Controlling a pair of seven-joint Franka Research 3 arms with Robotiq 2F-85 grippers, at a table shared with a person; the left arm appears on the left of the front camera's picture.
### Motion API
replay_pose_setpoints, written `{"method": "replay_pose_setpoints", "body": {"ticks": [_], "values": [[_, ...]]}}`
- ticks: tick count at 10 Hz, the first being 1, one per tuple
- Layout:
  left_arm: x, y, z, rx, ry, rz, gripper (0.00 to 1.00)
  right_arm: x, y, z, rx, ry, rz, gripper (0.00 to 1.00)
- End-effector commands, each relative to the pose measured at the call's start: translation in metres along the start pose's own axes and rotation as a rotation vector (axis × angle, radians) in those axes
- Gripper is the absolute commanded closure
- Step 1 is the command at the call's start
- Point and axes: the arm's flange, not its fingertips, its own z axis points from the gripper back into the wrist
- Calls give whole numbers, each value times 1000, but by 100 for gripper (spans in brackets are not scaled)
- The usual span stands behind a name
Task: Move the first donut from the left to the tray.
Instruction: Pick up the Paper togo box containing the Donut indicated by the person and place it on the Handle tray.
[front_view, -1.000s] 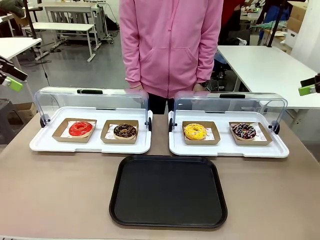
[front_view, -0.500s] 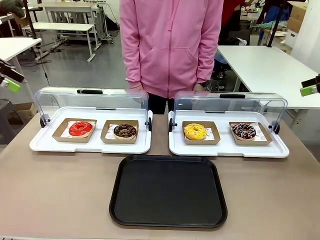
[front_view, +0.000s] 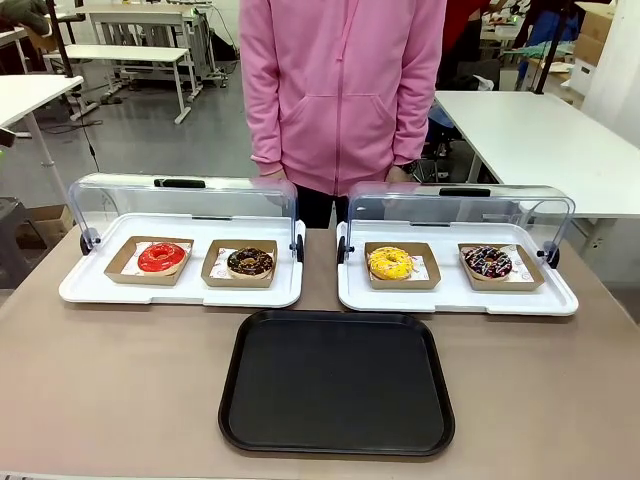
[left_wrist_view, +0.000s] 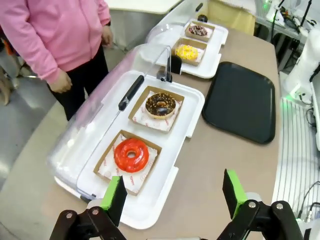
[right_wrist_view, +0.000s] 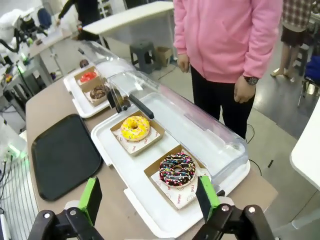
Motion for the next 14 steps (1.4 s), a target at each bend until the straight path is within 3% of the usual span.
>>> {"method": "replay_pose_setpoints", "body": {"ticks": [1,7,14], "values": [[-2,12,-2,-26,-18,0,0,0,-7,3,6,-39,21,0],[-5,17,-15,-12,21,61,0,-9,-19,2,-54,-5,-44,0],[-9,14,-11,-18,18,38,0,-12,-10,4,-16,-4,-30,0]]}}
